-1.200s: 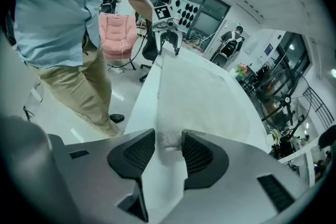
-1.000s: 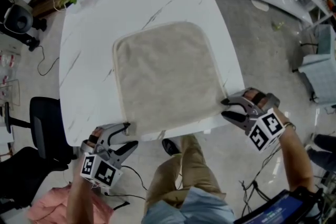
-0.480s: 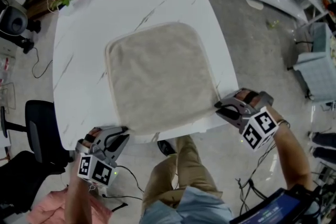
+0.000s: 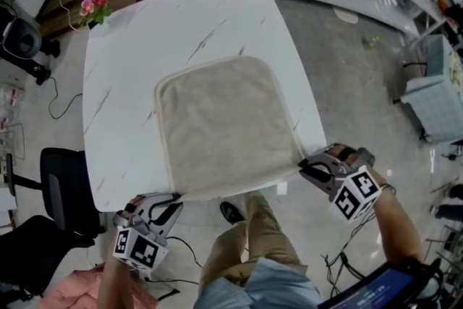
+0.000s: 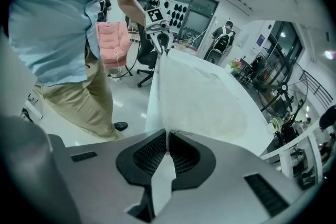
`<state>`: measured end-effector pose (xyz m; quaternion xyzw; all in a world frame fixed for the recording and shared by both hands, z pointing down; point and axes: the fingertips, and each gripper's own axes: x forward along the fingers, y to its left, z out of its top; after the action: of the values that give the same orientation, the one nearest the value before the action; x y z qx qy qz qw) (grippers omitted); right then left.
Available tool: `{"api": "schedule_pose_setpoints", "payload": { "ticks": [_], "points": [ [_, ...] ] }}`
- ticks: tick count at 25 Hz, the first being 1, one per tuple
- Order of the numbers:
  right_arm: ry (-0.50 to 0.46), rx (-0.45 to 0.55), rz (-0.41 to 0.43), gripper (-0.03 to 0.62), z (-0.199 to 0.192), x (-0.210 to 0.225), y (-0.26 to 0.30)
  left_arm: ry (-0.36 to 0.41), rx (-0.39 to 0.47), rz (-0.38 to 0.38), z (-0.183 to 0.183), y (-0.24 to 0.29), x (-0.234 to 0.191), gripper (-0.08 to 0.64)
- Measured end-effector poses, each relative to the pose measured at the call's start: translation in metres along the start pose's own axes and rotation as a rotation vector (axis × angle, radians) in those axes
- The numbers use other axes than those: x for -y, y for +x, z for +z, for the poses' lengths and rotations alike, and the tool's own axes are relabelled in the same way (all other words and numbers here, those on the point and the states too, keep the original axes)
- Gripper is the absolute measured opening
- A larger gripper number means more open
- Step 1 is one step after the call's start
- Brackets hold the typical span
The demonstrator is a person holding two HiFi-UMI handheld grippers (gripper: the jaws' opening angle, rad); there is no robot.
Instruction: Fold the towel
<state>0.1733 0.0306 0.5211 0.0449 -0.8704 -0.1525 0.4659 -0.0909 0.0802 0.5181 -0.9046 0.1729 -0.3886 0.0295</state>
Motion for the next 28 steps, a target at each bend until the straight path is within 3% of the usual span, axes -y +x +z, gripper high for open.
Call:
{"api": "schedule_pose_setpoints", "payload": {
  "ticks": [7,11,20,28],
  "points": [
    [0.070,0.025,0.001,0.034,0.027,-0.014,-0.030,-0.020,-0.032,-0.051,0.010,-0.030,0.025,0.044],
    [0.100,0.053,-0.012,0.034,0.045,-0.006,-0.051,-0.078,-0.005,-0.042,0.026,-0.050,0.016,0.044],
    [0.204,0.183,-0.122,0.034,0.067,0.077,-0.068,-0.196,0.082,0.075,0.066,-0.074,-0.070,0.044],
    [0.314,0.214,-0.141,0.034,0.056,0.164,-0.053,-0.297,0.105,0.125,0.072,-0.058,-0.164,0.044]
  ]
}}
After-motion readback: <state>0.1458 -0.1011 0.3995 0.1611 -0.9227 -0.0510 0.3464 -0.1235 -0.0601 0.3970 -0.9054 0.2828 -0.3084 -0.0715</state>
